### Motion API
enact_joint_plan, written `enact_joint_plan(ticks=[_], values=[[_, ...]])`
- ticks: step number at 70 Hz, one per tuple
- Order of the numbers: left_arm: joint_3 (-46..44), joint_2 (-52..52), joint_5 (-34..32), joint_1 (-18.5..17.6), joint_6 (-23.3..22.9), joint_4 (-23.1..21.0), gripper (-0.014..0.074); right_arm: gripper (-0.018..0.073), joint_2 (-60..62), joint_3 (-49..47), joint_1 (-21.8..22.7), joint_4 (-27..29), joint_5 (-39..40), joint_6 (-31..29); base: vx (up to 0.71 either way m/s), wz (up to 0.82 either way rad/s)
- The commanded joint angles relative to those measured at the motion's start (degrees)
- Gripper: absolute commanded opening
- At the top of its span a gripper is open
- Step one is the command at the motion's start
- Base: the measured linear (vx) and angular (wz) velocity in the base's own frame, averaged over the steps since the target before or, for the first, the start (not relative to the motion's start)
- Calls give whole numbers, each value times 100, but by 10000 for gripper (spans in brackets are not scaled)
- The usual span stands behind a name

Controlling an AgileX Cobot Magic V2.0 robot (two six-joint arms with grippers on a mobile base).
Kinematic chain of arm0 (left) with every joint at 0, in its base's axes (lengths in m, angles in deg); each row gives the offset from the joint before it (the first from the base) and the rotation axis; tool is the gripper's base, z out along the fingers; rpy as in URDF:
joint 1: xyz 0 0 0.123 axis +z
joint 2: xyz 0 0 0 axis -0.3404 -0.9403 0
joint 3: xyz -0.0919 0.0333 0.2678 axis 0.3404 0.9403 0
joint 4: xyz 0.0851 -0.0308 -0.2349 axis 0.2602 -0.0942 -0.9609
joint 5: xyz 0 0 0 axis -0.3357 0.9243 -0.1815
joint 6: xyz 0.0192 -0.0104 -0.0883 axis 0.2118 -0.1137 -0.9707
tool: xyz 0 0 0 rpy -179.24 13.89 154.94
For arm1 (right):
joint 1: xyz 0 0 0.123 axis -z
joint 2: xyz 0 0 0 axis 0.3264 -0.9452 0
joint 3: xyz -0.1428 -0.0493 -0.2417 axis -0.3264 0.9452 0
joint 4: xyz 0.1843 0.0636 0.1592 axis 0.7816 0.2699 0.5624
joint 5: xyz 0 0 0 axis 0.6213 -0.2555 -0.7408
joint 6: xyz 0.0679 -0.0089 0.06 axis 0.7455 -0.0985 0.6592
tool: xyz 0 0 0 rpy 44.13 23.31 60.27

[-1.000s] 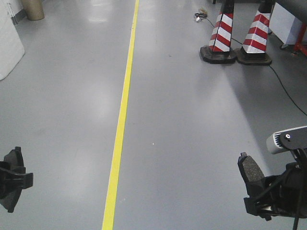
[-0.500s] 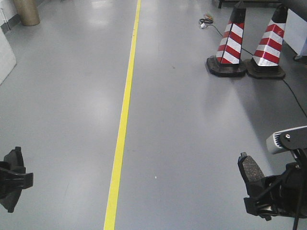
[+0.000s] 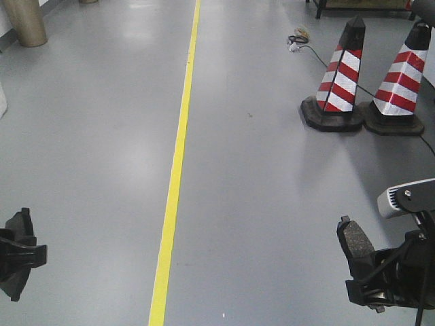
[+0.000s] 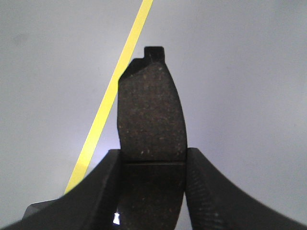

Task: Move and align brake pads A on conveyor
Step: 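Drive along the yellow floor line holding both pads, then turn past the red-white cones toward the dark grey conveyor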

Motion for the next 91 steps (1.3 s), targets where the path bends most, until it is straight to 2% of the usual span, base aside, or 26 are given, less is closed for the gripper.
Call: enact_joint_plan(ticks=[1,91], values=[[-142,86,-395,-12,-8,17,177,90,60,-167,1,-23,384,-55,59,-1],[-142,86,-395,-12,-8,17,177,90,60,-167,1,-23,396,-55,55,-1]])
